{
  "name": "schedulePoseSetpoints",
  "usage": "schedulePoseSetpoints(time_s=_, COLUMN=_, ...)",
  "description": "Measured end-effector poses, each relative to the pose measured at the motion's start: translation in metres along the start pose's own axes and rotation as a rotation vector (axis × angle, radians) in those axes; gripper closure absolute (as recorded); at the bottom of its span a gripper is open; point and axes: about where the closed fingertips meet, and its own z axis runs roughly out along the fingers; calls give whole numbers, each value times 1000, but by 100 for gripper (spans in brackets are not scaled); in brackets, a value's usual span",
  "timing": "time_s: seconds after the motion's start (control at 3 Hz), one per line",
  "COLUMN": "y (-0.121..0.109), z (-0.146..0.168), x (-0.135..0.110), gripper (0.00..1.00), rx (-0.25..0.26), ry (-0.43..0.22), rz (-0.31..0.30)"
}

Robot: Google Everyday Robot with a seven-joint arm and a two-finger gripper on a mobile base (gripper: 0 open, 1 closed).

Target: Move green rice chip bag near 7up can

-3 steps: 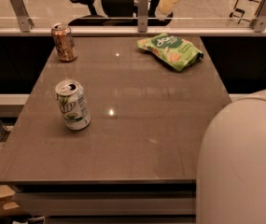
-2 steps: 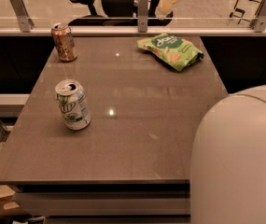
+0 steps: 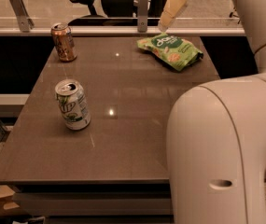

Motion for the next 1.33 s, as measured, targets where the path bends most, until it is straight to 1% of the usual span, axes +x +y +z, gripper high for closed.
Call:
schedulePoseSetpoints(time_s=0.33, y=-7, z=34, x=6, gripper=0, rx=5, ry=64, rz=28)
schedulePoseSetpoints(time_s=0.67, y=-10, z=58, x=14, gripper=0, rx=-5, ry=109, rz=48)
schedulePoseSetpoints(time_s=1.0, y=-10, z=79, x=26, gripper=0, rx=-32, ry=137, rz=80)
schedulePoseSetpoints(time_s=1.33, y=-9, z=102, x=37, gripper=0, rx=-64, ry=151, rz=115)
